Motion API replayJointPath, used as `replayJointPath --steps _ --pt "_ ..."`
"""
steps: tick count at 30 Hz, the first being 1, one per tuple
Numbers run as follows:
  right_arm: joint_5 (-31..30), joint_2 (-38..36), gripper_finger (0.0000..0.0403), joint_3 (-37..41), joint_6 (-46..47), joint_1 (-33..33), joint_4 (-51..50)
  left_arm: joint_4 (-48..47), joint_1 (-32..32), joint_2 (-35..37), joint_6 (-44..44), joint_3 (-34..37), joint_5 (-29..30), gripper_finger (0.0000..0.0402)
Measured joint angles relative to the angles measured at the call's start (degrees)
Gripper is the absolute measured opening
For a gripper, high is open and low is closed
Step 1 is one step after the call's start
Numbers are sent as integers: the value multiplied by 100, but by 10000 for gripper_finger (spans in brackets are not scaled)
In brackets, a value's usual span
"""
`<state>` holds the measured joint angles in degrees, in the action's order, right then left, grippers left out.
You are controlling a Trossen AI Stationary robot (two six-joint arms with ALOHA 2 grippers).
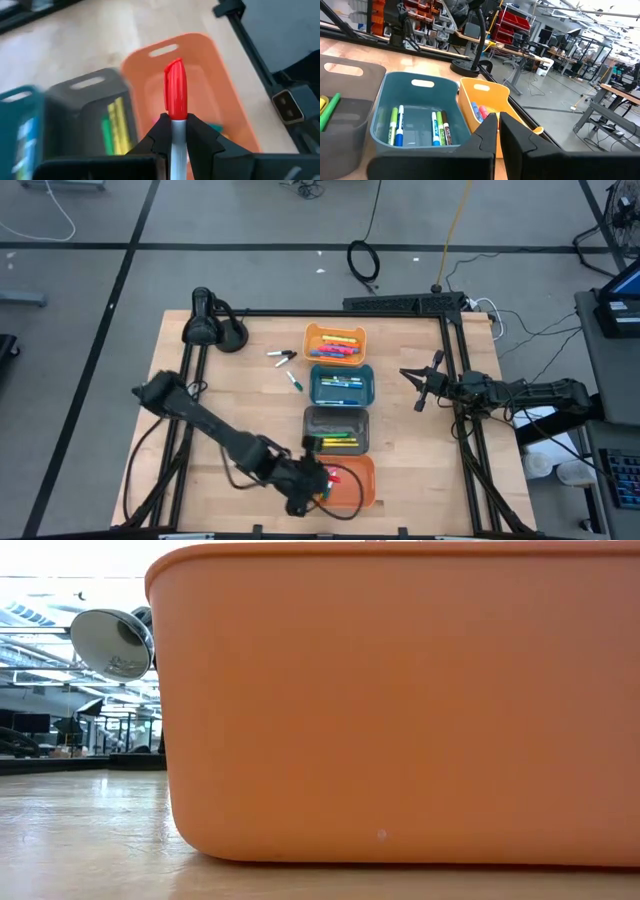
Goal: Pick & Place Markers
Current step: Put the red mini marker into the orange bin
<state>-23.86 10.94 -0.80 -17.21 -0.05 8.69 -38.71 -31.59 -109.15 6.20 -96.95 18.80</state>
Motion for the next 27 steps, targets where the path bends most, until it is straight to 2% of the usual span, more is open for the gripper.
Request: replayJointPath --steps 12,18,27 --pt "-1 1 11 -1 0 0 -12 571 300 -1063 184 -13 -120 39" --pt "0 0 11 -1 0 0 -5 515 406 -1164 491 -13 -158 48" --pt "0 2 11 0 0 0 2 552 402 -1164 496 -13 -638 51"
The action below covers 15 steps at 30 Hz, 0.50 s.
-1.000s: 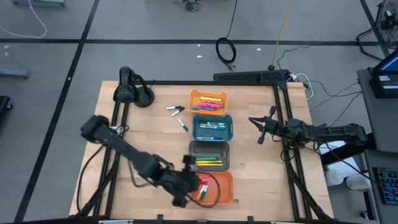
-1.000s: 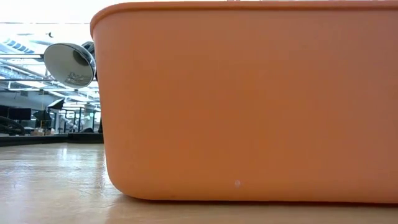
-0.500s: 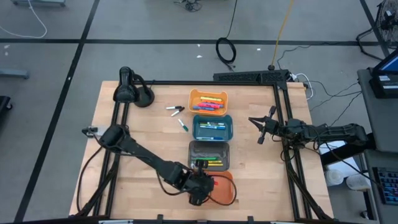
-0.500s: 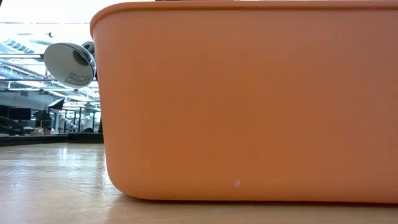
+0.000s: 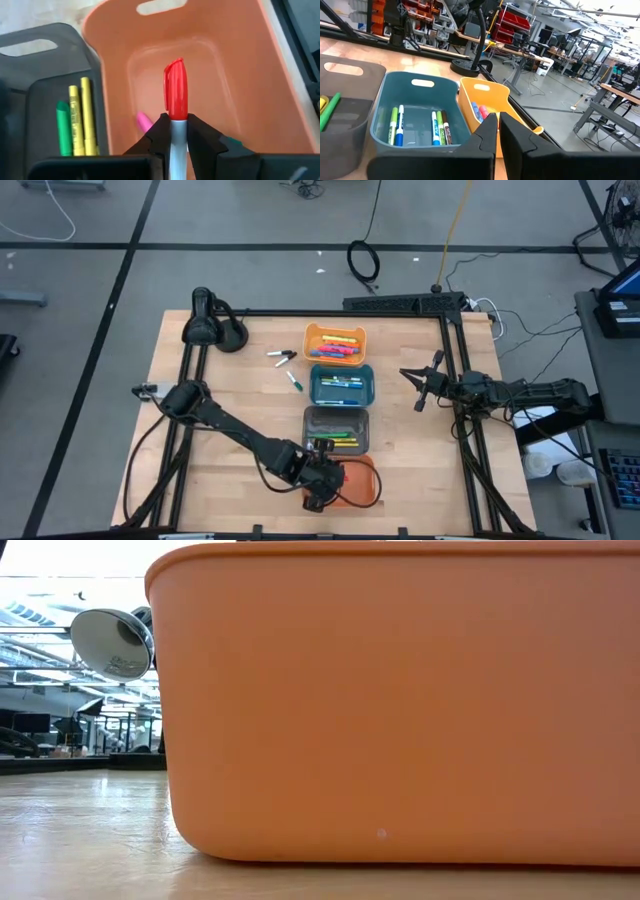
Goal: Pick & Place Markers
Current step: Put the red mini marker into the orange bin
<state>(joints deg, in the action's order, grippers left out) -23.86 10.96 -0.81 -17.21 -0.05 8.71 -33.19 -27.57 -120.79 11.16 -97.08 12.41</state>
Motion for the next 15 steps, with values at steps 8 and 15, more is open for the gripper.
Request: replayJointPath --steps 8,15 --pt "0 -1 11 -1 0 0 1 0 2 0 126 0 -47 110" --pt "1 0 11 -1 -1 0 0 -1050 2 345 99 7 -79 134"
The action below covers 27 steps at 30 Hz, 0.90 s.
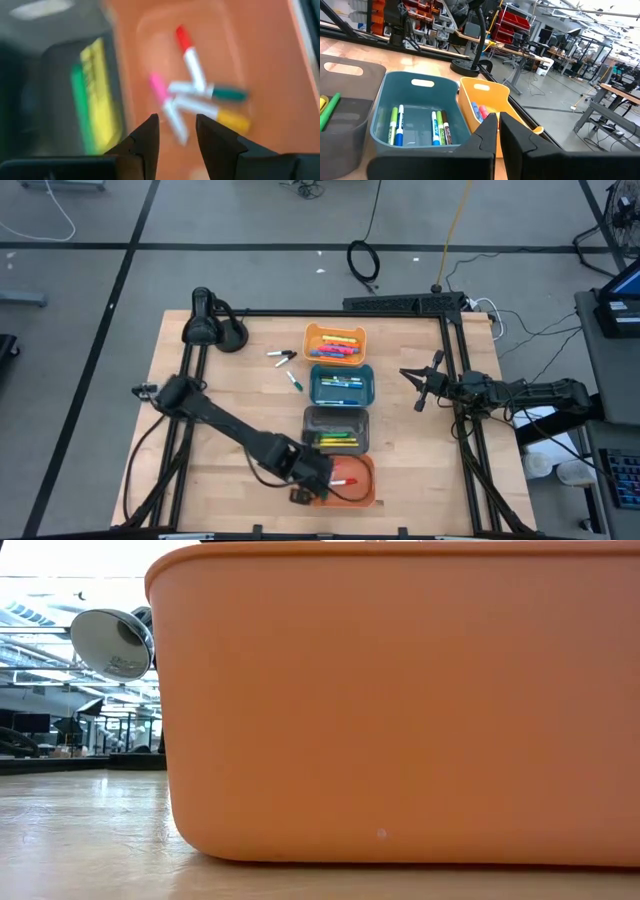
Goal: Pick & Place Markers
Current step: Put the red mini marker into the orange bin, then put the green mini marker into the orange bin
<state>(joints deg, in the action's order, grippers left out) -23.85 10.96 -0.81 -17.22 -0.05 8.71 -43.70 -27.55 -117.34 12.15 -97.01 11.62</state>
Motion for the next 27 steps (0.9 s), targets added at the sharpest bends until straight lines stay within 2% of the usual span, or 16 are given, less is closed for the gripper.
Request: replayJointPath --steps 4,10,12,16,22,27 --pt "1 0 11 0 1 0 0 -1244 -30 666 335 -4 359 133" --pt "1 -2 11 1 1 0 0 -2665 83 1573 816 62 1938 116" --pt "1 0 11 -1 1 0 0 -2784 338 1846 1087 276 2126 110" --pt "0 0 11 -1 1 0 0 -2397 919 2322 981 1028 1789 98" --pt "1 -2 11 -1 1 0 0 -967 2034 2731 -49 2515 910 93" --pt "1 0 11 -1 1 0 0 290 3182 2768 -891 3608 -90 93"
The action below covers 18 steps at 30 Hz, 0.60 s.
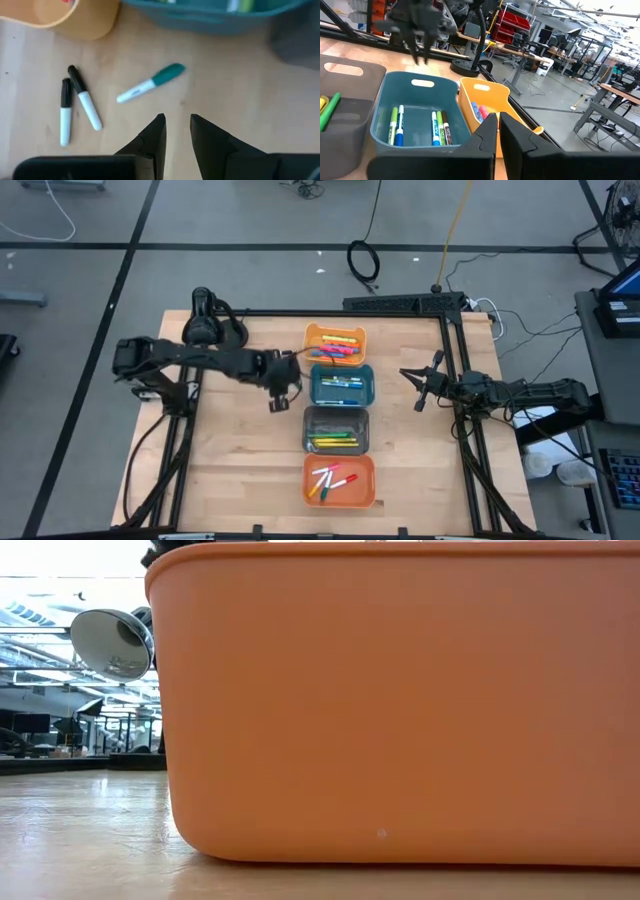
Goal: Pick & Place Markers
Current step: Put the green mini marker into the orange bin
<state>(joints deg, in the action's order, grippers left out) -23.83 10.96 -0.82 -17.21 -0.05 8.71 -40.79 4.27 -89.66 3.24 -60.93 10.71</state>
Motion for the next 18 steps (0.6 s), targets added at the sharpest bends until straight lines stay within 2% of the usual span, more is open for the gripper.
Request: replayJointPath --steps 4,7,9,14,18 --pt "0 -2 11 0 0 0 0 610 613 -27 -1092 507 -177 92" --pt "0 -2 11 1 0 0 0 732 830 -23 -2337 780 -177 92" --pt "1 -2 11 0 -2 0 0 812 919 -27 -2847 859 -195 92" --pt "0 -2 11 0 -2 0 0 1471 1000 -22 -3055 973 -222 92" --pt "0 -2 11 1 -1 0 0 1900 998 -58 -3178 982 -615 92"
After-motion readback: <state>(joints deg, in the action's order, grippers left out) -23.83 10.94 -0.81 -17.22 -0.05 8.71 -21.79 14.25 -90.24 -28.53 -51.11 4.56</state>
